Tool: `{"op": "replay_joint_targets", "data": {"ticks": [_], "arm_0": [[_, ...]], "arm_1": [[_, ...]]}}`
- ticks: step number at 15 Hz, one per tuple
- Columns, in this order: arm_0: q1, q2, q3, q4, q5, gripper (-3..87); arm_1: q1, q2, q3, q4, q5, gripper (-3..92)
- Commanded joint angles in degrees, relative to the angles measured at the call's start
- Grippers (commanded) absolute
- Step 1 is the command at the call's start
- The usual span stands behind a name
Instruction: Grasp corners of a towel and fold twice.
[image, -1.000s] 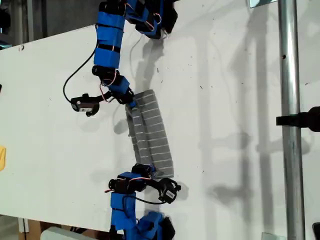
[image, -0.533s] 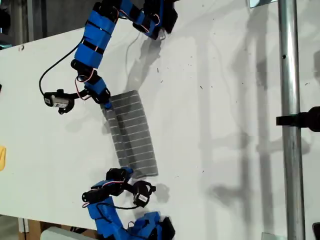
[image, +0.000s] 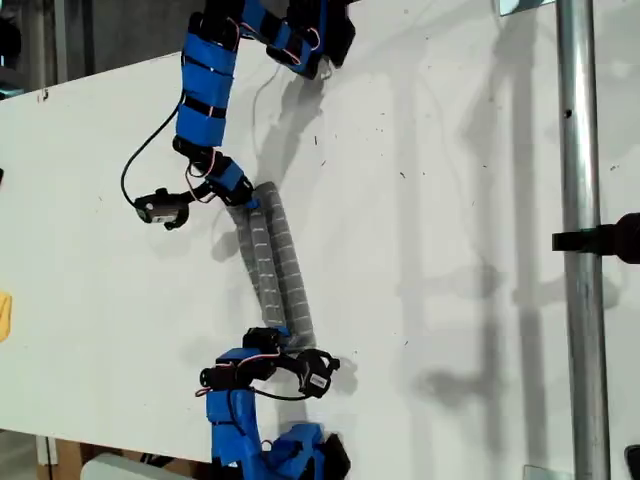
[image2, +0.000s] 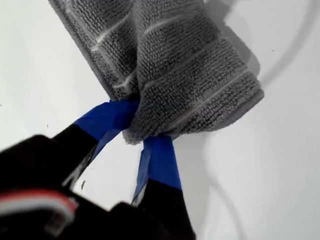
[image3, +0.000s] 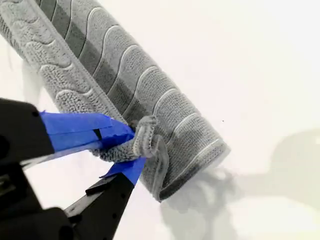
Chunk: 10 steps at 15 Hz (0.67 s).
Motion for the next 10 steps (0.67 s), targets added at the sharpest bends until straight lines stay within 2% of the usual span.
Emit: {"op": "replay_joint_targets", "data": {"ticks": [1, 8, 9, 10], "arm_0": [[1.76, -1.05, 2.72, -2.20, -1.67, -2.8], [1.76, -3.52, 9.32, -6.86, -3.96, -2.7], [1.58, -4.83, 9.84, -6.86, -4.22, 1.6], [1.23, -6.06, 9.93, -5.01, -5.98, 12.9]], "arm_1": [[-0.18, -2.37, 0.00, -0.79, 1.67, -0.2], [-1.41, -10.02, -1.67, -2.81, 3.08, -0.2], [-1.05, -10.63, -2.02, -2.55, 3.08, -0.2], [-0.62, -10.81, -2.29, -1.67, 3.08, 2.5]]}}
